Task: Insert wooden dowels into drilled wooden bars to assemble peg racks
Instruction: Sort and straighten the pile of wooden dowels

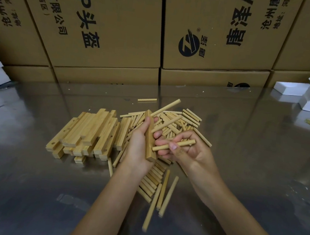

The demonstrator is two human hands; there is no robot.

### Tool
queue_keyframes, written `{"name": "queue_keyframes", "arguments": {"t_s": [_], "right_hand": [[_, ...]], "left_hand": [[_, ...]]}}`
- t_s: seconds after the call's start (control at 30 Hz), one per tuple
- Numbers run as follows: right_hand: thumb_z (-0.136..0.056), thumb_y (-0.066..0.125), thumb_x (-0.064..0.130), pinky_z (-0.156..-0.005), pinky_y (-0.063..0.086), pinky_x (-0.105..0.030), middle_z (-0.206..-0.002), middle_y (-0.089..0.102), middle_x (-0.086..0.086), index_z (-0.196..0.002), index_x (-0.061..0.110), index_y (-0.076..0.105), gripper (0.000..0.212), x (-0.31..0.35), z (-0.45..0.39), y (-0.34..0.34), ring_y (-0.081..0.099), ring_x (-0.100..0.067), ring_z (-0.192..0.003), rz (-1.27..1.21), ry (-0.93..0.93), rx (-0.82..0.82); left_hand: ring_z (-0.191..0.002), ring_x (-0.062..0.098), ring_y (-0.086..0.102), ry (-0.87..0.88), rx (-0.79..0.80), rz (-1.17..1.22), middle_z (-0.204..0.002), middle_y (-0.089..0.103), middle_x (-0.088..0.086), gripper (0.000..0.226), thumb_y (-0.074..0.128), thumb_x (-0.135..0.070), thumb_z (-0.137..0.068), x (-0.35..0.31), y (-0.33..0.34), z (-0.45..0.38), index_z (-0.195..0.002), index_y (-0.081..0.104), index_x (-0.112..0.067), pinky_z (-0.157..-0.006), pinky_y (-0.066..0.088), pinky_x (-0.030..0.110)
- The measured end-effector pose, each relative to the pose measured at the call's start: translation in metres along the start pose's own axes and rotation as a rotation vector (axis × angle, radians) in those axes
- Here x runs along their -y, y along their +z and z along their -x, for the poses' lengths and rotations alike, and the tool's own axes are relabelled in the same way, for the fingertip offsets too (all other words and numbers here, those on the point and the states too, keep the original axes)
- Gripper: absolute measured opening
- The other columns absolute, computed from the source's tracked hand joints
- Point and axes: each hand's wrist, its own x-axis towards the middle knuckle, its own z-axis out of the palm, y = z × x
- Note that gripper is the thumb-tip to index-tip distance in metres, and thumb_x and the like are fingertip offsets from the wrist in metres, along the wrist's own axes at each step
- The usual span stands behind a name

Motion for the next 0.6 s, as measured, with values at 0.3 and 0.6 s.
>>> {"name": "queue_keyframes", "arguments": {"t_s": [0.3,0.6], "right_hand": [[-0.092,0.060,0.004,-0.078,0.061,-0.034,-0.093,0.075,-0.017,-0.101,-0.004,0.055,0.013,-0.003,-0.001,0.002,0.074,-0.031,-0.084,0.105,-0.068,0.007],[-0.088,0.065,0.019,-0.071,0.062,-0.033,-0.086,0.076,-0.013,-0.099,0.005,0.060,0.018,-0.015,0.005,0.008,0.075,-0.028,-0.079,0.116,-0.107,-0.113]], "left_hand": [[-0.056,0.014,0.049,0.036,-0.037,-0.080,-0.063,0.047,-0.001,0.041,0.053,-0.046,-0.098,0.001,0.006,0.004,-0.122,0.066,-0.016,-0.051,0.049,0.025],[-0.051,0.010,0.044,0.140,-0.079,-0.118,-0.060,0.045,-0.004,0.038,0.050,-0.044,-0.101,0.009,0.006,0.002,-0.123,0.063,-0.016,-0.047,0.043,0.023]]}}
